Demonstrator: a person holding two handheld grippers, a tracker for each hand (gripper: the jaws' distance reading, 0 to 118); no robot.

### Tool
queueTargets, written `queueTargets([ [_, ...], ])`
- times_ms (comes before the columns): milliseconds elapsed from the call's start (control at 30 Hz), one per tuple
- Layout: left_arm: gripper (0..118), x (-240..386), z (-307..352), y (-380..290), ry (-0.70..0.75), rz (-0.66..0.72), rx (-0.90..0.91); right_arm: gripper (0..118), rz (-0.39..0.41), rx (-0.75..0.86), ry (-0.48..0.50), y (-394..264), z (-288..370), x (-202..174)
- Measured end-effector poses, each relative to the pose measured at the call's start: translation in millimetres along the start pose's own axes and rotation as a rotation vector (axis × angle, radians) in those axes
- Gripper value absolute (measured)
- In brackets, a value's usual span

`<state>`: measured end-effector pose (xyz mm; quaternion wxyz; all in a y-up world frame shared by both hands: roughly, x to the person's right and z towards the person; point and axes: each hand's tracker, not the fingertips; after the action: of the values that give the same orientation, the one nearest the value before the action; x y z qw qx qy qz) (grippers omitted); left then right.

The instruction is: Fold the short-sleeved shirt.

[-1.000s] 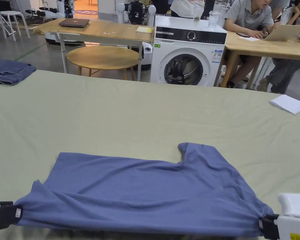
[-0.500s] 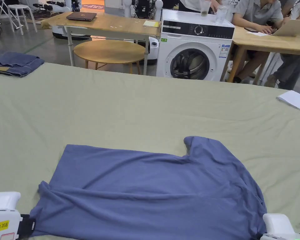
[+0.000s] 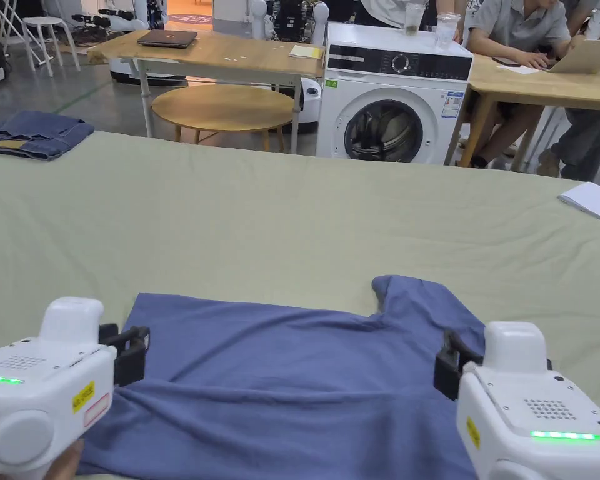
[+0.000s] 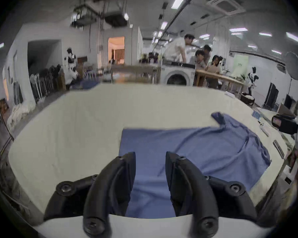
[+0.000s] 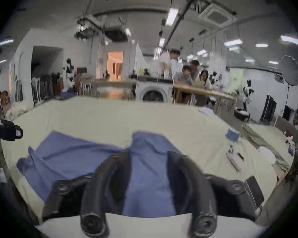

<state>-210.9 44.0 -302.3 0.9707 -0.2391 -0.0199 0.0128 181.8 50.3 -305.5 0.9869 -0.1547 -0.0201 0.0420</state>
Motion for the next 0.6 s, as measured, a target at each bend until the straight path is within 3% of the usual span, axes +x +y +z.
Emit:
queueTargets([
  [67, 33, 7, -3, 2, 0.013, -0.020, 0.101, 5, -0.014, 0.070, 0.009, 7, 0, -14],
  [133, 20, 17, -1, 7, 0.019, -0.027, 0.159, 0, -0.022, 0.096, 0.043, 11, -1, -23],
  [167, 0, 20, -2, 9, 0.023, -0.024, 0.155, 0, -0.023, 0.093, 0.044, 13, -2, -26],
  [400, 0, 19, -16, 20, 0.035, -0.002, 0.162, 0, -0.057, 0.113, 0.075, 16, -10, -38],
  [600, 0, -36, -77, 45, 0.023, 0.094, -0.084, 0, -0.039, 0.054, 0.101, 10, -27, -35],
])
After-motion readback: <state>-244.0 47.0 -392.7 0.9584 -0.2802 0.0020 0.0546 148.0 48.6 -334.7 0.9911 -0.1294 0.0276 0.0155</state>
